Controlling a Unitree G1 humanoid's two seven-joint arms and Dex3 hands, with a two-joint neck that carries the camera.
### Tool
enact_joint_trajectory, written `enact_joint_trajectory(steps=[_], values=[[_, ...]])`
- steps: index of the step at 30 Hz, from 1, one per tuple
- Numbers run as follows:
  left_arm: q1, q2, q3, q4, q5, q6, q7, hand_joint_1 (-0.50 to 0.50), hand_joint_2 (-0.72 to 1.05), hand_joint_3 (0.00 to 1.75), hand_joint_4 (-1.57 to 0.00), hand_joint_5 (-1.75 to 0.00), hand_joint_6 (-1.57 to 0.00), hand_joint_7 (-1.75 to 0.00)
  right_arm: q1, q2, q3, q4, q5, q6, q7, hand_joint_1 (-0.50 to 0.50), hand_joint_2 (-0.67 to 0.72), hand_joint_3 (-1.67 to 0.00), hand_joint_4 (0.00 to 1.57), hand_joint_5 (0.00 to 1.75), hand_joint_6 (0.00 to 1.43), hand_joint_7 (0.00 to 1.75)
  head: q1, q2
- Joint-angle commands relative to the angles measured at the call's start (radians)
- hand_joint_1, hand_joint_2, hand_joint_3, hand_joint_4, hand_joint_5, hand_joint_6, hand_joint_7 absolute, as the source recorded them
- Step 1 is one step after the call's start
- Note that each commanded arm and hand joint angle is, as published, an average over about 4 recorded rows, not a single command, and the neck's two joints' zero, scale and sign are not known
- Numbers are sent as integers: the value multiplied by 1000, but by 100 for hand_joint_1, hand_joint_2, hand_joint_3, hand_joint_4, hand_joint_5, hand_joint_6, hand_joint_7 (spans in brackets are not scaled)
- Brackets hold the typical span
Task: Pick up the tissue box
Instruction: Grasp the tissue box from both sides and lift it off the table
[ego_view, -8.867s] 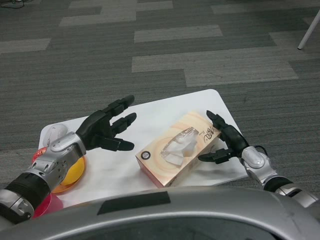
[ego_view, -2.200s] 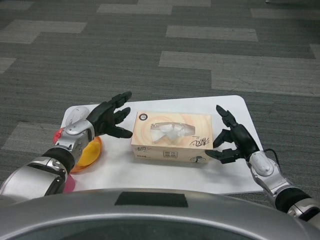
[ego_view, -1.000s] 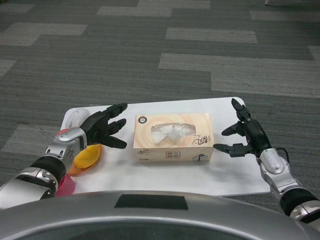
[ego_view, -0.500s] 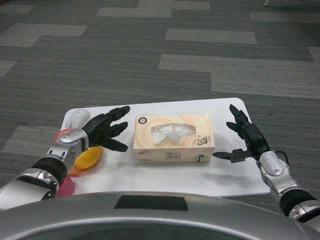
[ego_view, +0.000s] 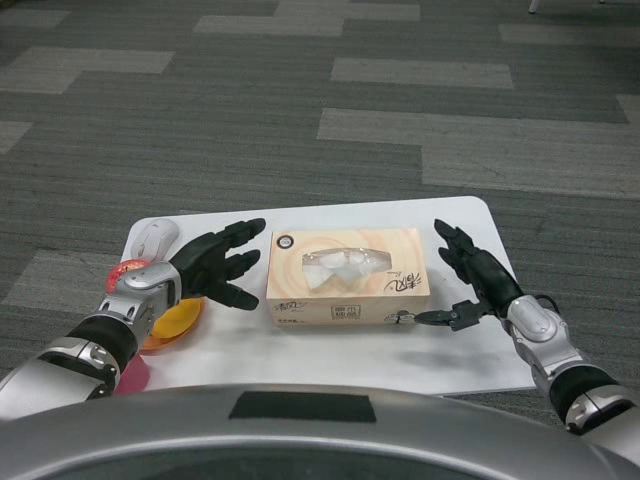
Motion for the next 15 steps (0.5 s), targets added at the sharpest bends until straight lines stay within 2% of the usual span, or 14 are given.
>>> enact_joint_trajectory(steps=[1, 9, 15], values=[[-27, -9, -16, 27, 15, 2, 7, 50, 105, 17, 0, 0, 0, 0, -41, 16, 33, 36, 5, 9, 1, -42, -29, -40, 0, 0, 0, 0, 2, -3], [-46, -45, -36, 81, 53, -32, 43, 50, 105, 17, 0, 0, 0, 0, -87, 30, 94, 112, 6, 9, 1, -42, -29, -42, 0, 0, 0, 0, 5, -8], [-50, -55, -44, 87, 58, -38, 56, 50, 105, 17, 0, 0, 0, 0, -102, 35, 115, 135, 5, 10, -1, -42, -29, -40, 0, 0, 0, 0, 3, -13]])
